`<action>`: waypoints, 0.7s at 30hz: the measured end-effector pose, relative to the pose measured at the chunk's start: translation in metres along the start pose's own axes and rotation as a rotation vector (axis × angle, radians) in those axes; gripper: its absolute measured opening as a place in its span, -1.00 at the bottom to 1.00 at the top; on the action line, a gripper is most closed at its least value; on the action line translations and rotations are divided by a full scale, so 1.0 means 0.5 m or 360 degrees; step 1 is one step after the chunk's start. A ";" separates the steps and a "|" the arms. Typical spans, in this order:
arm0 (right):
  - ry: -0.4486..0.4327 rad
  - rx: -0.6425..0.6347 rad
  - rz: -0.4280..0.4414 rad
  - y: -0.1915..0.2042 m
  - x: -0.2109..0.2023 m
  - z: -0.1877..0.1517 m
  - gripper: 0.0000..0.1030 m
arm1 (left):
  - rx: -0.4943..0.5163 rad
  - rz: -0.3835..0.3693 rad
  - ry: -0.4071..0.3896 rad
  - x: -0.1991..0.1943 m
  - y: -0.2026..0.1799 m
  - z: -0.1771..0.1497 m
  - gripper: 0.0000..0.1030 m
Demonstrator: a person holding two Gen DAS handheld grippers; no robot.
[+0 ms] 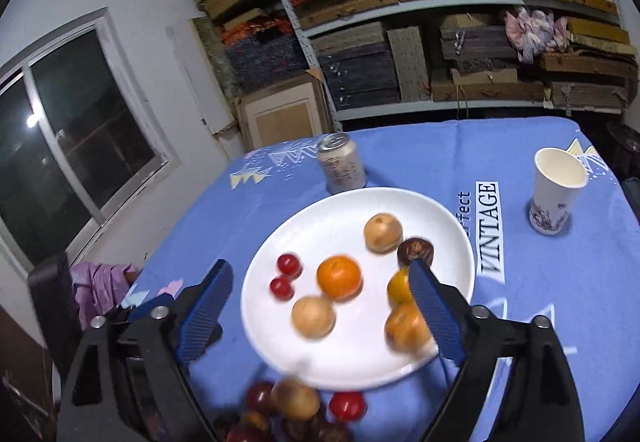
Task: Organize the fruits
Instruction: 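Move both open tools back to the fruit pile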
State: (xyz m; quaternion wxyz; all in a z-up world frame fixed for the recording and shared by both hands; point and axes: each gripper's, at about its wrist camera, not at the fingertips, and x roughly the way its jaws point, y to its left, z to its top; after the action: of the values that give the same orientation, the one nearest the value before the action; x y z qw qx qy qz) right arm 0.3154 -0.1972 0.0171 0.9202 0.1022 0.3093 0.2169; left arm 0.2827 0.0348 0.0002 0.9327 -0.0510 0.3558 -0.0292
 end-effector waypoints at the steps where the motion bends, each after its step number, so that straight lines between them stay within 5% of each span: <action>1: -0.0024 -0.0009 -0.0010 0.007 -0.028 -0.031 0.81 | -0.0026 0.0012 0.0007 -0.007 0.013 -0.011 0.83; 9: -0.0094 0.0145 -0.0169 -0.039 -0.144 -0.248 0.81 | -0.0175 0.0118 0.0173 -0.042 0.081 -0.145 0.83; 21: 0.0124 -0.0240 -0.0297 0.051 -0.096 -0.318 0.82 | 0.0015 0.0130 0.0178 -0.074 0.033 -0.192 0.83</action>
State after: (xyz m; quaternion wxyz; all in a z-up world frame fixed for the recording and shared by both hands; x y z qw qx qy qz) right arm 0.1749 -0.1885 -0.0746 0.9288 -0.0050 0.3357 0.1569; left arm 0.1916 0.0473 -0.0485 0.9120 -0.0304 0.4091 0.0043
